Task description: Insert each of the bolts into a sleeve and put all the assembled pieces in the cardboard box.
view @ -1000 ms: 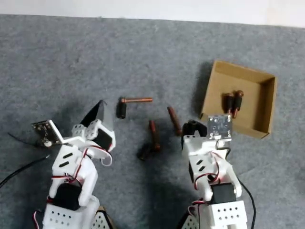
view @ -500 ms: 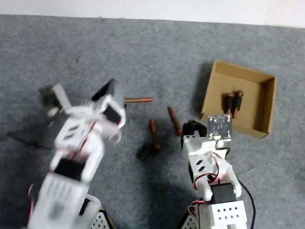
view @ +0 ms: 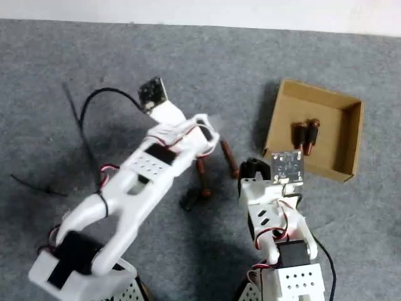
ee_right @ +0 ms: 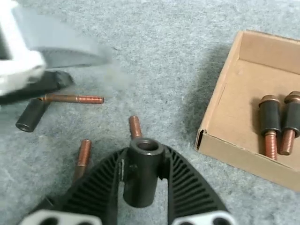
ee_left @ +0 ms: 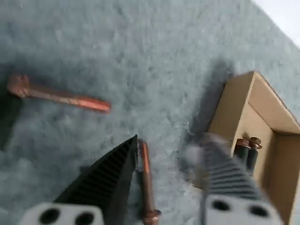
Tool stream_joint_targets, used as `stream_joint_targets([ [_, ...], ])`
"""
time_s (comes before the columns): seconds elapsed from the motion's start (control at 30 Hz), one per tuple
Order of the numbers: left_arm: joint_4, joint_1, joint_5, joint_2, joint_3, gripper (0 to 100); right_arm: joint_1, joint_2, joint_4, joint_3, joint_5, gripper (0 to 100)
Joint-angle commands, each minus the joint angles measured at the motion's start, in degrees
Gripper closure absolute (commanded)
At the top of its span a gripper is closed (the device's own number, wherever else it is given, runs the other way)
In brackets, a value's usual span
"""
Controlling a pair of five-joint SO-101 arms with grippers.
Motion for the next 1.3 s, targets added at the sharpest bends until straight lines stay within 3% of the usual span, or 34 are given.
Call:
stream_joint_targets([
  [0.0,-1.05,0.31,11.08,3.82,-4.97,67,0.75,-1.27,-0.13,-0.48,1.14,99.5],
  [0.2,-0.70,-4.88,19.87,10.59,-7.96,67,0.66,-1.27,-0.22,-0.48,1.14,99.5],
  [0.37,7.74,-6.29,24.53,10.77,-10.07,67,0.66,-1.27,-1.10,-0.40,1.23,99.5],
  [0.7,14.95,-9.71,25.49,11.38,-12.70,67,0.66,-1.19,-1.27,-0.40,1.23,99.5],
  [1.07,15.03,-11.91,25.49,16.13,-14.99,67,0.66,-1.19,-1.27,0.13,1.23,99.5],
  [1.27,15.12,-12.53,25.49,26.24,-21.41,78,0.40,-1.27,-1.45,1.19,2.99,99.5],
])
